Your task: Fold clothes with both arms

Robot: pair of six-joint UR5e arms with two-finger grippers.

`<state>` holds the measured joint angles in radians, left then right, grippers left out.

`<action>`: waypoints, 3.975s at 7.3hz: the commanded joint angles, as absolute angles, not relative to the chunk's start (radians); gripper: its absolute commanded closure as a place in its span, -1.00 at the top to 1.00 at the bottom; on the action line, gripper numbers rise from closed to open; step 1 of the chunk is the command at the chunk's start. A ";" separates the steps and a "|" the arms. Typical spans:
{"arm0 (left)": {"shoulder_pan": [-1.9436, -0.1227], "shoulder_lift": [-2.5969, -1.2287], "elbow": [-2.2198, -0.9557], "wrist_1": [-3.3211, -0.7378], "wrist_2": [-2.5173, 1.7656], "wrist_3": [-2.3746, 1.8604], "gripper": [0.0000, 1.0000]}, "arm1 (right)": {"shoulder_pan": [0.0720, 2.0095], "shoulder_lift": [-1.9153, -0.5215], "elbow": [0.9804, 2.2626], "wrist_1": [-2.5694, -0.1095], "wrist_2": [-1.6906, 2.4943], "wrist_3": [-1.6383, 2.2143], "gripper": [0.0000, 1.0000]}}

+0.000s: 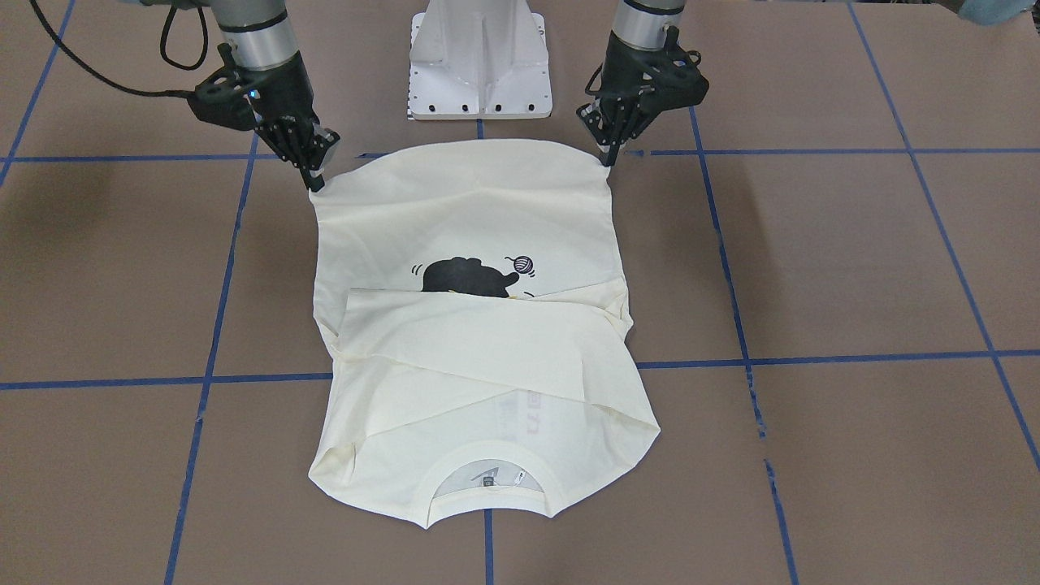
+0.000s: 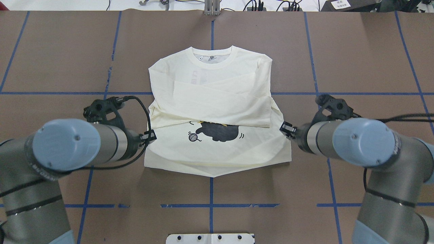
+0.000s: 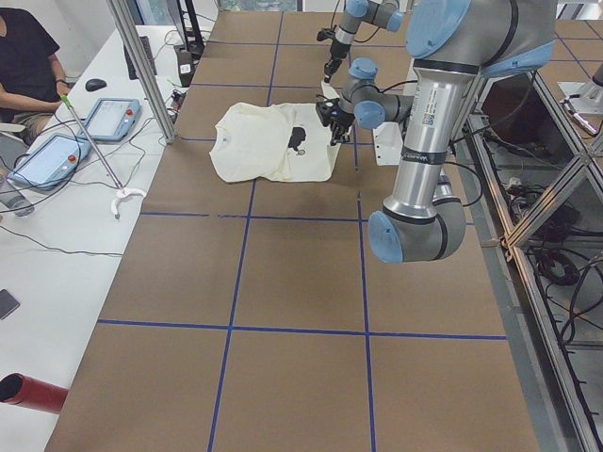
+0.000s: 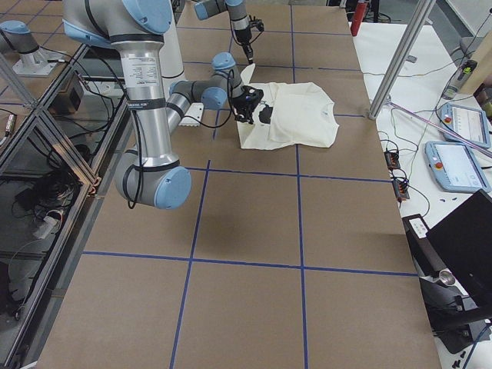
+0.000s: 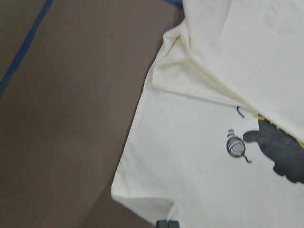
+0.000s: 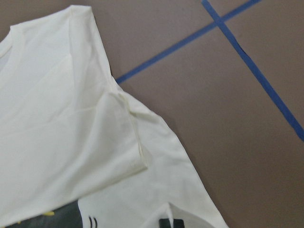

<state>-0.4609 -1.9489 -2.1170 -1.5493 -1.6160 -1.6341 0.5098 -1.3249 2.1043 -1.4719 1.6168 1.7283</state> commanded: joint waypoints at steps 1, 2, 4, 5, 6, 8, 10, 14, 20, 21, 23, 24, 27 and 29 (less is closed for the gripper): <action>-0.622 -2.028 -1.920 -1.656 -1.623 -1.533 -1.00 | 0.737 -1.130 1.847 -1.471 1.750 1.550 -1.00; -0.670 -2.051 -1.822 -1.751 -1.623 -1.525 -1.00 | 0.780 -1.042 1.722 -1.465 1.758 1.510 -1.00; -0.718 -2.143 -1.642 -1.839 -1.620 -1.494 -1.00 | 0.817 -0.869 1.468 -1.460 1.756 1.470 -1.00; -0.721 -2.161 -1.585 -1.874 -1.614 -1.477 -1.00 | 0.819 -0.821 1.380 -1.447 1.750 1.451 -1.00; -0.724 -2.175 -1.524 -1.932 -1.612 -1.461 -1.00 | 0.819 -0.799 1.309 -1.398 1.747 1.448 -1.00; -0.727 -2.184 -1.432 -2.043 -1.589 -1.450 -1.00 | 0.818 -0.789 1.214 -1.316 1.727 1.411 -1.00; -0.741 -2.184 -1.402 -2.074 -1.586 -1.373 -1.00 | 0.815 -0.784 1.164 -1.255 1.715 1.410 -1.00; -0.752 -2.186 -1.374 -2.129 -1.589 -1.362 -0.52 | 0.810 -0.767 1.150 -1.252 1.697 1.410 -0.11; -0.761 -2.151 -1.462 -2.175 -1.644 -1.361 -0.05 | 0.697 -1.116 1.627 -1.238 1.717 1.630 0.35; -0.761 -2.151 -1.465 -2.175 -1.644 -1.359 -0.05 | 0.678 -1.162 1.667 -1.238 1.717 1.676 0.40; -0.761 -2.151 -1.463 -2.175 -1.641 -1.347 -0.05 | 0.646 -1.204 1.709 -1.238 1.713 1.780 0.49; -0.759 -2.151 -1.463 -2.175 -1.641 -1.344 -0.05 | 0.618 -1.209 1.709 -1.238 1.700 1.833 0.49; -0.759 -2.151 -1.462 -2.172 -1.640 -1.342 -0.05 | 0.554 -1.229 1.697 -1.239 1.628 1.884 0.48; -0.759 -2.151 -1.459 -2.172 -1.640 -1.342 -0.05 | 0.548 -1.235 1.700 -1.239 1.624 1.897 -0.76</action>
